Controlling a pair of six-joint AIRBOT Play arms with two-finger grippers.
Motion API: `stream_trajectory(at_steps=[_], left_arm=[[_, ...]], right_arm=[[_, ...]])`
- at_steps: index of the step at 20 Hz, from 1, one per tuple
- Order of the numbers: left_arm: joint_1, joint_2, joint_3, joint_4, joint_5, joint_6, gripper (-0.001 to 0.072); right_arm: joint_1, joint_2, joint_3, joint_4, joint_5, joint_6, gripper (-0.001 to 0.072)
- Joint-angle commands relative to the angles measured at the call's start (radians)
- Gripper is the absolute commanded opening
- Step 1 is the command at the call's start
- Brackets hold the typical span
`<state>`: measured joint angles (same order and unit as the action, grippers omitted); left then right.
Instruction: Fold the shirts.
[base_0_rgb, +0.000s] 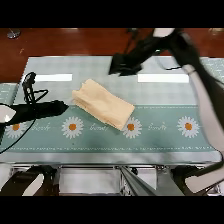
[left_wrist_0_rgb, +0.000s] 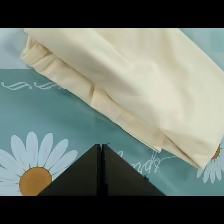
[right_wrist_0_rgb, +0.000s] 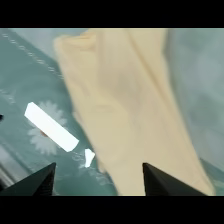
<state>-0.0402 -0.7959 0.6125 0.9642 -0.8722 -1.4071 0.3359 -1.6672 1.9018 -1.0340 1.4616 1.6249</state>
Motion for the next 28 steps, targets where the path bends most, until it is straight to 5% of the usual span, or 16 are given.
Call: stream_trajectory(at_steps=[1, 3, 5, 7, 11, 15, 19, 21, 22, 24, 28], left_arm=[[0.0, -0.013, -0.002, 0.001, 0.016, 0.001, 0.002], [-0.003, -0.019, -0.002, 0.001, 0.016, 0.001, 0.002], [-0.018, -0.029, -0.002, 0.001, 0.016, 0.001, 0.002], [-0.044, -0.046, -0.002, 0.0, 0.016, 0.001, 0.002], [-0.115, -0.101, -0.002, 0.0, 0.017, 0.0, 0.002], [-0.141, -0.153, -0.002, 0.0, 0.017, 0.0, 0.002], [-0.141, -0.157, -0.002, 0.001, 0.017, 0.0, 0.002], [-0.14, -0.157, -0.002, 0.001, 0.017, 0.0, 0.002], [-0.14, -0.158, -0.002, 0.001, 0.017, 0.0, 0.002], [-0.14, -0.159, -0.002, 0.001, 0.019, 0.0, 0.002], [-0.14, -0.159, -0.002, 0.001, 0.031, 0.0, 0.002]], right_arm=[[-0.081, 0.388, -0.43, -0.331, -0.176, 0.106, 0.0627], [-0.082, 0.621, -0.916, -0.353, -0.525, 0.38, 0.0627], [-0.074, 0.745, -1.329, -0.148, -0.864, 0.612, 0.0625], [-0.074, 0.745, -1.53, 0.229, -1.04, 0.443, 0.0619], [-0.074, 0.581, -1.48, 0.513, -0.926, 0.054, 0.0619], [-0.061, 0.341, -1.293, 0.589, -0.763, -0.104, 0.0619], [0.029, 0.143, -1.104, 0.589, -0.709, -0.119, 0.0595], [0.063, 0.069, -0.991, 0.588, -0.641, -0.151, 0.027], [0.075, 0.049, -0.933, 0.584, -0.595, -0.211, 0.0034], [0.085, 0.047, -0.793, 0.521, -0.545, -0.241, 0.0029], [0.075, 0.048, -0.365, 0.09, -0.42, -0.008, 0.0029]])
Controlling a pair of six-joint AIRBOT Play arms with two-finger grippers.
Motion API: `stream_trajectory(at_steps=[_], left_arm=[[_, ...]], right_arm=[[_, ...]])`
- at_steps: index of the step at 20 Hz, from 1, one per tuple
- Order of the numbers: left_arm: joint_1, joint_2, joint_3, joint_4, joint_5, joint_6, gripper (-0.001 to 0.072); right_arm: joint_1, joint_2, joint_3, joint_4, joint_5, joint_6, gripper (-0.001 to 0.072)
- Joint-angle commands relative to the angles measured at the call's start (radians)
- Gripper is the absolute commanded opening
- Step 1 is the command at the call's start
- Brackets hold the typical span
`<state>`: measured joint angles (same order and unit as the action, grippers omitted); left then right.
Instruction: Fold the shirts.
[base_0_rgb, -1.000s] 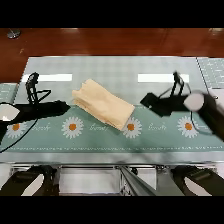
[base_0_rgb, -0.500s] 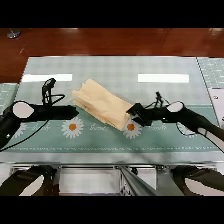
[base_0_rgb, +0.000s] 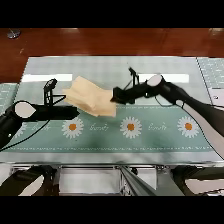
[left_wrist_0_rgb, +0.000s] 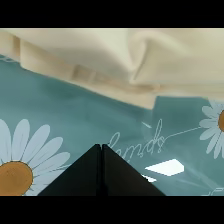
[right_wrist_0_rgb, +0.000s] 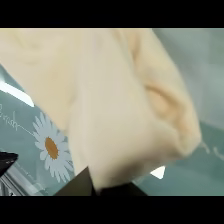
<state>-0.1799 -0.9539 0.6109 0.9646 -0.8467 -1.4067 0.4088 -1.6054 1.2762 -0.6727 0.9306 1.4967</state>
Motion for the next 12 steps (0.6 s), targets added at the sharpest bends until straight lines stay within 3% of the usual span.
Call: stream_trajectory(at_steps=[1, 7, 12], left_arm=[[-0.001, -0.001, 0.0, 0.0, 0.006, 0.0, 0.002], [-0.001, -0.001, 0.0, 0.001, 0.009, 0.0, 0.002], [-0.001, -0.001, 0.0, 0.001, 0.009, 0.0, 0.002]], right_arm=[[-0.01, -0.013, 0.36, -0.343, 0.163, 0.151, 0.0029], [-0.181, -0.003, 0.793, -0.46, 0.518, 0.196, 0.0029], [-0.433, 0.11, 0.801, -0.462, 0.674, 0.22, 0.0029]])
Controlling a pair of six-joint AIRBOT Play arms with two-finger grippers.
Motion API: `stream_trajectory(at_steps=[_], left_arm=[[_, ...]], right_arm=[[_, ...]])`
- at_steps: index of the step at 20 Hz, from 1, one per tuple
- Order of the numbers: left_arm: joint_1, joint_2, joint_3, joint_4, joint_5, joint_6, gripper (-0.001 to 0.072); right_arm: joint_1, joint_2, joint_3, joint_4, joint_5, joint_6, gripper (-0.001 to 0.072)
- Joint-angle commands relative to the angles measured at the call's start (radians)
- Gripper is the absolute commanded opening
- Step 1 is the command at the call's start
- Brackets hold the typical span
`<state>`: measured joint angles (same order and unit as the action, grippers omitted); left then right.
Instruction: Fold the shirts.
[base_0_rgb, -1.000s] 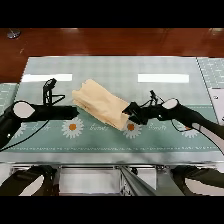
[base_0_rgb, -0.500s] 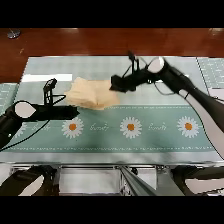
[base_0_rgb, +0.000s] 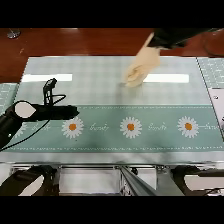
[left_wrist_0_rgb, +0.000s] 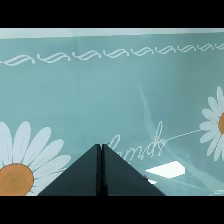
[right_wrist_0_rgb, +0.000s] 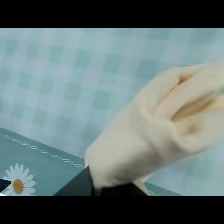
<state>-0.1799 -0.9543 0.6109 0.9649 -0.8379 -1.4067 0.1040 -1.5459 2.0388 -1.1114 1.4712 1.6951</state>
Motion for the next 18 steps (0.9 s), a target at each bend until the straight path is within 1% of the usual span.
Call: stream_trajectory(at_steps=[1, 3, 7, 9, 13, 15, 18], left_arm=[[-0.001, 0.0, 0.0, 0.0, 0.0, 0.0, 0.002], [-0.001, 0.0, 0.0, 0.0, 0.0, 0.0, 0.002], [-0.001, 0.0, 0.0, 0.0, 0.001, 0.0, 0.002], [-0.001, 0.0, 0.0, 0.0, 0.005, 0.0, 0.002], [-0.001, 0.0, 0.0, 0.0, 0.012, 0.0, 0.002], [-0.001, 0.0, 0.0, 0.0, 0.012, 0.0, 0.002], [-0.001, 0.0, 0.0, 0.0, 0.015, 0.0, 0.002]], right_arm=[[-0.186, 0.071, 0.037, -0.021, 0.166, 0.025, 0.0029], [-0.302, 0.121, 0.0, -0.013, 0.22, 0.038, 0.003], [-0.521, 0.257, -0.201, -0.042, 0.282, 0.038, 0.003], [-0.612, 0.356, -0.35, -0.12, 0.279, 0.038, 0.0029], [-0.823, 0.584, -0.727, -0.312, 0.281, 0.04, 0.003], [-0.948, 0.703, -0.919, -0.447, 0.275, 0.08, 0.003], [-1.142, 0.874, -1.168, -0.56, 0.22, 0.087, 0.0031]])
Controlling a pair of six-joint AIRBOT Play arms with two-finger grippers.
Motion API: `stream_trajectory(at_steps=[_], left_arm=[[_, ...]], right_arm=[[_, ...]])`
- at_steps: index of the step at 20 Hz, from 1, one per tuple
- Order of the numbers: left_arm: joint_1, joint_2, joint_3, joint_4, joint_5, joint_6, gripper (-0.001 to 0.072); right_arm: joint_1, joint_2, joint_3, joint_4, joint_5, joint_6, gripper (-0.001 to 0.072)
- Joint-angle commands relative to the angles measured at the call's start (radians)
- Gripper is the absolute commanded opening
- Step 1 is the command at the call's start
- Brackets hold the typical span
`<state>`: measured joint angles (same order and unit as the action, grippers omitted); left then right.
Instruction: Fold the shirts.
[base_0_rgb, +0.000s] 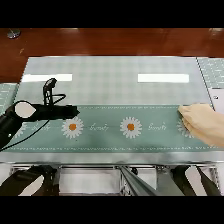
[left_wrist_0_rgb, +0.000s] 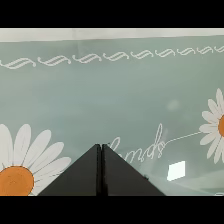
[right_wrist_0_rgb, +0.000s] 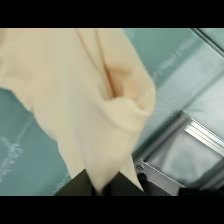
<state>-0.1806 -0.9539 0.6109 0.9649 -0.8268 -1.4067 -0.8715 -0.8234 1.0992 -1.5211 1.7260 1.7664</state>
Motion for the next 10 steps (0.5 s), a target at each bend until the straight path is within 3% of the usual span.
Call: stream_trajectory(at_steps=[1, 2, 4, 7, 9, 10], left_arm=[[0.0, -0.001, 0.0, 0.0, 0.005, 0.0, 0.002], [0.0, -0.001, 0.0, 0.0, 0.006, 0.0, 0.002], [0.0, -0.001, 0.0, 0.0, 0.009, 0.0, 0.002], [0.002, -0.001, 0.005, 0.0, 0.035, 0.001, 0.002], [0.024, -0.014, 0.055, 0.002, 0.033, 0.014, 0.0019], [0.046, -0.031, 0.114, 0.002, 0.021, 0.028, 0.0019]], right_arm=[[-0.225, 0.196, -0.292, -0.193, -0.059, 0.016, 0.0034], [-0.285, 0.237, -0.348, -0.241, -0.078, 0.033, 0.0102], [-0.334, 0.27, -0.406, -0.241, -0.11, 0.107, 0.0624], [-0.333, 0.222, -0.351, -0.008, -0.239, 0.07, 0.0628], [-0.307, 0.156, -0.264, 0.248, -0.344, 0.006, 0.0584], [-0.257, 0.11, -0.206, 0.391, -0.396, -0.046, 0.0395]])
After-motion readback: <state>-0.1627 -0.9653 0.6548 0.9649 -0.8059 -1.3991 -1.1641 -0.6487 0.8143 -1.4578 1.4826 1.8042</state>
